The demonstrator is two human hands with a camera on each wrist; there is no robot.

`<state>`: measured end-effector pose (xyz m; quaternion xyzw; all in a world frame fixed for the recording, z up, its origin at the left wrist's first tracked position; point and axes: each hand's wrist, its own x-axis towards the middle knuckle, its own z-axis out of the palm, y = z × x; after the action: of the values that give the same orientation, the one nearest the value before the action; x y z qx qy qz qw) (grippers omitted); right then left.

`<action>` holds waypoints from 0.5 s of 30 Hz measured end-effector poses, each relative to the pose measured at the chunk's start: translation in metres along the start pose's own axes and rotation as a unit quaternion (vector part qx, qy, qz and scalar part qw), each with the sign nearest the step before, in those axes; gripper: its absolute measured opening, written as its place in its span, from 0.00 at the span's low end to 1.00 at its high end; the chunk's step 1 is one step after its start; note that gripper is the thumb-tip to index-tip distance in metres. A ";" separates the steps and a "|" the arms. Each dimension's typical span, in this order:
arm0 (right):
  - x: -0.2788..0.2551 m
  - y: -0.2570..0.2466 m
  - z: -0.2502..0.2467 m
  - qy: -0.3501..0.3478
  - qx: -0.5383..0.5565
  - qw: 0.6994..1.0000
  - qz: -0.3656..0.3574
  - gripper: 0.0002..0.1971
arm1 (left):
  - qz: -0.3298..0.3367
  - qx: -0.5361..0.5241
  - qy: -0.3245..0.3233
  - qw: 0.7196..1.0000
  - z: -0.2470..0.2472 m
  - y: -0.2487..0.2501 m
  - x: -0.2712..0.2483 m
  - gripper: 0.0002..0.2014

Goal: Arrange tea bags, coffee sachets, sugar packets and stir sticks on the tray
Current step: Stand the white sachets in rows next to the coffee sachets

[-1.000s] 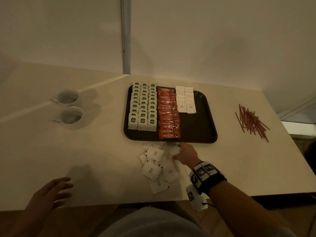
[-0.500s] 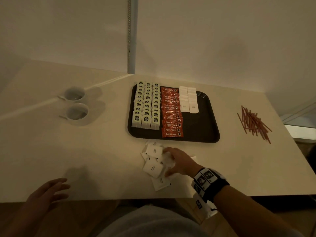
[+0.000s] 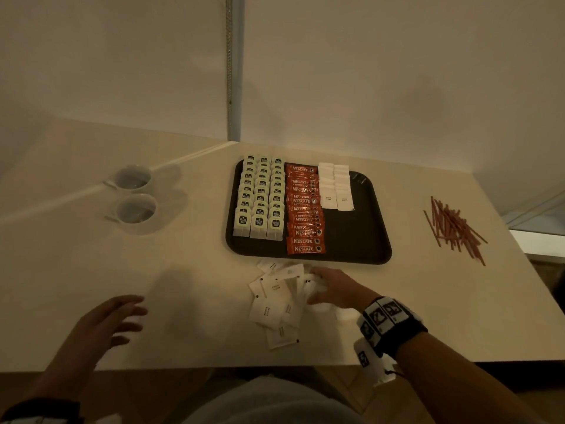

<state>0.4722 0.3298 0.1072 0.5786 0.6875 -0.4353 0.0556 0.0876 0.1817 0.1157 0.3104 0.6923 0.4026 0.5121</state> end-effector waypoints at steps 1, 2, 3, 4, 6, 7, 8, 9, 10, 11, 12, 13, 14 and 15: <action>-0.002 -0.004 -0.011 -0.006 0.015 1.000 0.002 0.29 | 0.014 0.011 -0.013 1.000 0.008 0.012 0.003 0.10; -0.004 -0.008 -0.023 -0.011 0.027 1.000 0.001 0.30 | 0.028 0.021 -0.025 0.999 0.018 0.024 0.008 0.10; -0.005 -0.014 -0.035 -0.017 0.036 0.999 -0.006 0.30 | 0.042 0.027 -0.039 0.998 0.029 0.038 0.012 0.10; -0.007 -0.020 -0.047 -0.024 0.045 0.999 -0.019 0.30 | 0.056 0.030 -0.055 0.996 0.041 0.051 0.017 0.10; -0.011 -0.035 -0.070 -0.038 0.044 0.997 -0.051 0.29 | 0.077 0.027 -0.099 0.992 0.068 0.079 0.027 0.08; -0.014 -0.045 -0.082 -0.047 0.036 0.996 -0.066 0.27 | 0.085 0.021 -0.130 0.988 0.084 0.092 0.031 0.08; -0.017 -0.054 -0.093 -0.057 0.031 0.994 -0.082 0.26 | 0.091 0.011 -0.164 0.982 0.100 0.106 0.035 0.10; -0.020 -0.065 -0.104 -0.068 0.030 0.992 -0.102 0.26 | 0.090 -0.007 -0.198 0.976 0.117 0.119 0.039 0.15; -0.022 -0.075 -0.114 -0.076 0.032 0.989 -0.125 0.26 | 0.079 -0.031 -0.231 0.969 0.134 0.131 0.043 0.21; -0.024 -0.085 -0.124 -0.078 0.040 0.985 -0.151 0.26 | 0.062 -0.063 -0.267 0.960 0.150 0.144 0.047 0.27; -0.025 -0.094 -0.133 -0.073 0.051 0.981 -0.174 0.26 | 0.042 -0.097 -0.303 0.947 0.165 0.155 0.050 0.29; -0.026 -0.103 -0.140 -0.056 0.070 0.977 -0.192 0.25 | 0.025 -0.131 -0.341 0.931 0.180 0.166 0.052 0.28; -0.025 -0.110 -0.145 -0.028 0.090 0.974 -0.208 0.24 | 0.007 -0.167 -0.372 0.913 0.192 0.174 0.053 0.27; -0.023 -0.116 -0.149 0.008 0.108 0.968 -0.226 0.22 | -0.016 -0.209 -0.389 0.897 0.203 0.184 0.054 0.28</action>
<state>0.4458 0.4172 0.2740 0.4147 0.7497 -0.5034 -0.1121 0.2706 0.3651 0.2216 0.3172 0.3422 0.3770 0.8001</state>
